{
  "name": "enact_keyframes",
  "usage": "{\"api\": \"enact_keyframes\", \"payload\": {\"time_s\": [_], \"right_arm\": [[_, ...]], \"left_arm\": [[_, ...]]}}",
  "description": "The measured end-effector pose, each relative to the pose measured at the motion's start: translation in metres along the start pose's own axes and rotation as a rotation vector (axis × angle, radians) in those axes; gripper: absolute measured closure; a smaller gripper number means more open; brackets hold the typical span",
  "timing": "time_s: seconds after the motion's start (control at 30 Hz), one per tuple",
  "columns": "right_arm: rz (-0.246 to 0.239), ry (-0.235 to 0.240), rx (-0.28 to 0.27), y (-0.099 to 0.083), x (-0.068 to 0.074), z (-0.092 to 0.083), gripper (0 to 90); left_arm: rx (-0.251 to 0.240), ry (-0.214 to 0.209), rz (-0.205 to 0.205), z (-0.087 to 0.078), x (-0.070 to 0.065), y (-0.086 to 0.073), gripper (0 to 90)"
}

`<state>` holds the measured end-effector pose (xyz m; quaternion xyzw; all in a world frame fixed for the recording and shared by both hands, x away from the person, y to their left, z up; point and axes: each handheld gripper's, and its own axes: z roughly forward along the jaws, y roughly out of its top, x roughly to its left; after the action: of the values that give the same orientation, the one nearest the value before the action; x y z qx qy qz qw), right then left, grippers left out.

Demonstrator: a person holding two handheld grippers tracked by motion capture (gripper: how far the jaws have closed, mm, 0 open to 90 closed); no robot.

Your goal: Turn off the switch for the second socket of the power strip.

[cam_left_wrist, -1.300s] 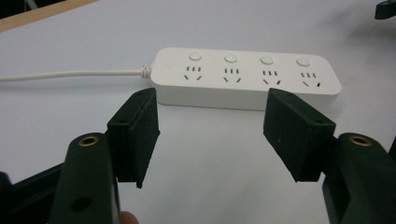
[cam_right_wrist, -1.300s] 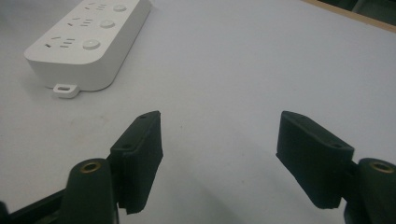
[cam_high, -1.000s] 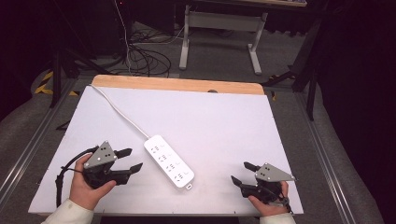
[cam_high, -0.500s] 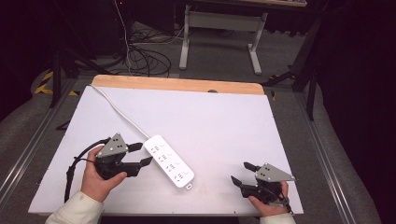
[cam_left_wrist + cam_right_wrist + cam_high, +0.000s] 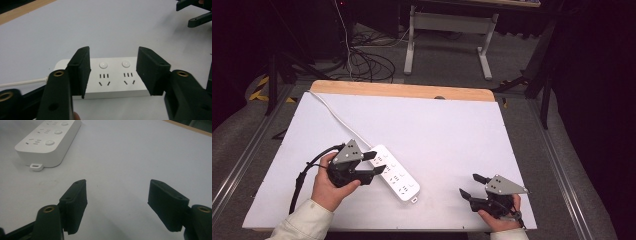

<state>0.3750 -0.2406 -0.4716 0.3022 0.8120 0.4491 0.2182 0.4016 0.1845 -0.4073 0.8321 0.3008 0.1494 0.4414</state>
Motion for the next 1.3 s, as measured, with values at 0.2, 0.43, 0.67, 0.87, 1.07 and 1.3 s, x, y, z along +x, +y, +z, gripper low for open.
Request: {"api": "enact_keyframes", "payload": {"time_s": [0.2, 0.43, 0.67, 0.87, 1.07, 1.3], "right_arm": [[-0.004, 0.0, -0.002, 0.0, 0.0, 0.0, 32.3], [0.0, 0.01, 0.0, 0.0, 0.0, 0.001, 32.9], [-0.004, 0.013, 0.0, 0.0, 0.0, 0.0, 33.6], [-0.004, 0.019, 0.001, 0.0, -0.001, 0.001, 33.8], [-0.003, 0.022, 0.0, 0.0, -0.001, 0.001, 33.9], [-0.001, 0.025, 0.0, -0.001, -0.002, 0.001, 33.9]], "left_arm": [[0.036, -0.038, -0.058, 0.005, 0.003, 0.002, 88.1], [0.056, -0.07, -0.085, 0.012, 0.004, 0.005, 90.0], [0.099, -0.075, -0.101, 0.03, 0.004, 0.009, 90.0], [0.132, -0.075, -0.147, 0.047, 0.008, 0.009, 90.0], [0.144, -0.058, -0.163, 0.059, 0.014, 0.008, 90.0], [0.159, -0.044, -0.184, 0.069, 0.017, 0.006, 90.0]]}}
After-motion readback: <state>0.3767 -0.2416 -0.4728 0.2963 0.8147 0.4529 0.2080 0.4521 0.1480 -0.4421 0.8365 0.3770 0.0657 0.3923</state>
